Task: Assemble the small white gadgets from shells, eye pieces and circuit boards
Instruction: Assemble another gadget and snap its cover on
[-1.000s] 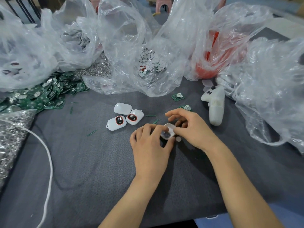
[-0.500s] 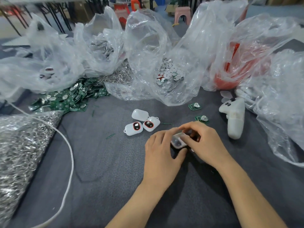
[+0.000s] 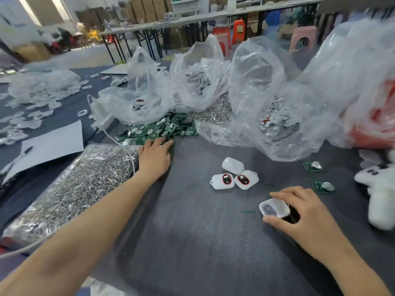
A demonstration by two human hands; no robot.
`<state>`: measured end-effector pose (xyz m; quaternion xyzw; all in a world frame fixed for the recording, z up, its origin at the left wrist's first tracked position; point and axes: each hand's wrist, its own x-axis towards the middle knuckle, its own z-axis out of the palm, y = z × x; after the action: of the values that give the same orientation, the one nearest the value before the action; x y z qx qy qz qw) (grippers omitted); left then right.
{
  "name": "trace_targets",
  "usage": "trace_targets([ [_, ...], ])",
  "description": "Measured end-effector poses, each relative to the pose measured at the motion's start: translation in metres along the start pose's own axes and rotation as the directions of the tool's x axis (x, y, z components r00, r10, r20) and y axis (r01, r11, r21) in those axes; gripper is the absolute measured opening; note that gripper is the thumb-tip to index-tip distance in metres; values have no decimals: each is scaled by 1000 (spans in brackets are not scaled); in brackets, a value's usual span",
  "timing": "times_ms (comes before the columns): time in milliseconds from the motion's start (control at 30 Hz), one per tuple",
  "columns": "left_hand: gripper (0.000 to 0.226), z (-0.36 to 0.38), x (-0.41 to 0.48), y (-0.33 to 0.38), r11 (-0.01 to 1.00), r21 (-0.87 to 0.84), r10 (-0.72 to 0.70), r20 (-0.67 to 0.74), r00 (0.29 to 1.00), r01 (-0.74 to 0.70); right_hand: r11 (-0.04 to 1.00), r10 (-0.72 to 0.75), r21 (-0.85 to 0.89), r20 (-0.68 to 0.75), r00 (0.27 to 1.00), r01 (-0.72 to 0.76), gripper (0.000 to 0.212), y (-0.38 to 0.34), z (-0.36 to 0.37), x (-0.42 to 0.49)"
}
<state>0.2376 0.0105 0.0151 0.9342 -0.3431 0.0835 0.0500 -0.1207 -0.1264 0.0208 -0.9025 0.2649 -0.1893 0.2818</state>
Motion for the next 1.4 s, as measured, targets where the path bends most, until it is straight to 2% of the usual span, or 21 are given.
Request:
trace_targets([
  [100,44,2,2,7,1000,-1,20,-30,999,-20,1000,-3,-5,-5,1000,3,44,0,0,-1],
  [233,27,10,-12,20,966,-259,-29,-142,990,-9,998,-18,60,0,1000,18,28,-2,-3,-3],
  [333,19,7,-16,23,931,-364,-19,-143,989,-35,996,-9,84,-14,1000,10,20,-3,-5,-3],
  [467,53,-12,-22,40,808,-583,-119,-12,993,90,991,26,136,-36,999,-20,14,-6,-6,-3],
  [567,54,-30,-36,72,741,-669,-126,-52,991,59,979,43,203,-110,993,-20,12,-6,-8,-4],
  [600,50,-39,-44,85,672,-739,-146,-69,987,48,974,45,228,-137,990,-13,13,-7,-8,-4],
  [667,46,-56,-65,111,460,-888,-153,-77,985,2,945,74,328,-181,981,-11,19,-8,-8,-5],
  [700,45,-62,-77,126,334,-942,-115,-78,990,-35,908,99,418,-188,977,-11,22,-10,-9,-5],
  [767,40,-66,-106,160,71,-995,50,-62,997,-65,801,146,599,-180,973,-9,27,-13,-10,-5],
  [800,38,-63,-119,177,-11,-999,130,-44,991,-43,761,162,649,-179,970,-7,28,-14,-11,-4],
  [867,36,-52,-139,203,-104,-994,190,14,982,35,744,182,668,-192,964,-7,24,-14,-13,-4],
  [967,33,-36,-143,210,-227,-961,147,124,981,155,734,219,679,-187,958,-35,27,-12,-14,-3],
  [1167,27,-30,-142,200,-195,-974,143,88,986,115,654,245,755,-151,958,-49,35,-13,-13,-1],
  [1300,26,-31,-143,198,-143,-987,169,46,985,71,643,249,764,-139,958,-56,31,-13,-11,-2],
  [1333,29,-32,-143,196,-97,-995,163,21,986,38,625,271,779,-149,951,-56,30,-12,-12,-2],
  [1400,47,-28,-140,190,91,-995,161,-34,986,-49,572,326,818,-158,932,-61,28,-10,-13,-2],
])
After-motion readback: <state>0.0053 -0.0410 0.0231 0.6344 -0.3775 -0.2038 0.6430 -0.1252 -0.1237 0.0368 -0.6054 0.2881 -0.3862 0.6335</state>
